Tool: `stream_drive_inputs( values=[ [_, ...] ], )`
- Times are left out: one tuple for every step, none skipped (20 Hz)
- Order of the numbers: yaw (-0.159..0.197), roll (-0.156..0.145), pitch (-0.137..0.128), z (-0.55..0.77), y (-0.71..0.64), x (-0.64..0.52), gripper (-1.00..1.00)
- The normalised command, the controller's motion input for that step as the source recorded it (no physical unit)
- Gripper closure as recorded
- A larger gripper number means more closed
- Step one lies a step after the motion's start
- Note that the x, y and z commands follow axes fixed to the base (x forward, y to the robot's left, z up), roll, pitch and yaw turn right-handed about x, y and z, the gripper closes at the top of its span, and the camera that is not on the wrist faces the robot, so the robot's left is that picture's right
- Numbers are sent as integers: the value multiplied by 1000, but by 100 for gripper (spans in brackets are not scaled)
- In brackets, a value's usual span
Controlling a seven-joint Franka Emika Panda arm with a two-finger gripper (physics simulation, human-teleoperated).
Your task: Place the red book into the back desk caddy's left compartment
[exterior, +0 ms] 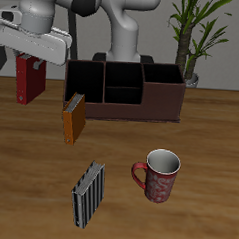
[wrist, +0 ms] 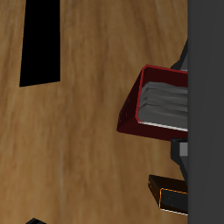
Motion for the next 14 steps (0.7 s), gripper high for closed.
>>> stream_drive_inputs(
  values=[
    [34,-80,-104,571,80,-659,100],
    [-43,-50,-23,339,59,-479,100],
    [-76,-66,143,333,100,-671,100],
    [-110,-88,106,251,12,-545,100],
    [8,-92,-10,277,120,-572,100],
    [8,-9,-26,294,186,-583,100],
    [-7,-61,-59,289,88,-572,100],
    [-118,-42,-27,156,122,-441,100],
    [-26,0,-51,184,313,-532,100],
    [-18,-6,-30,140,209,-489,100],
    [-8,-27,5,64,269,-400,100],
    [-29,-35,-18,21,283,-416,100],
    [26,74,39,-47,426,-360,100],
    [-36,21,47,-74,340,-328,100]
  ],
)
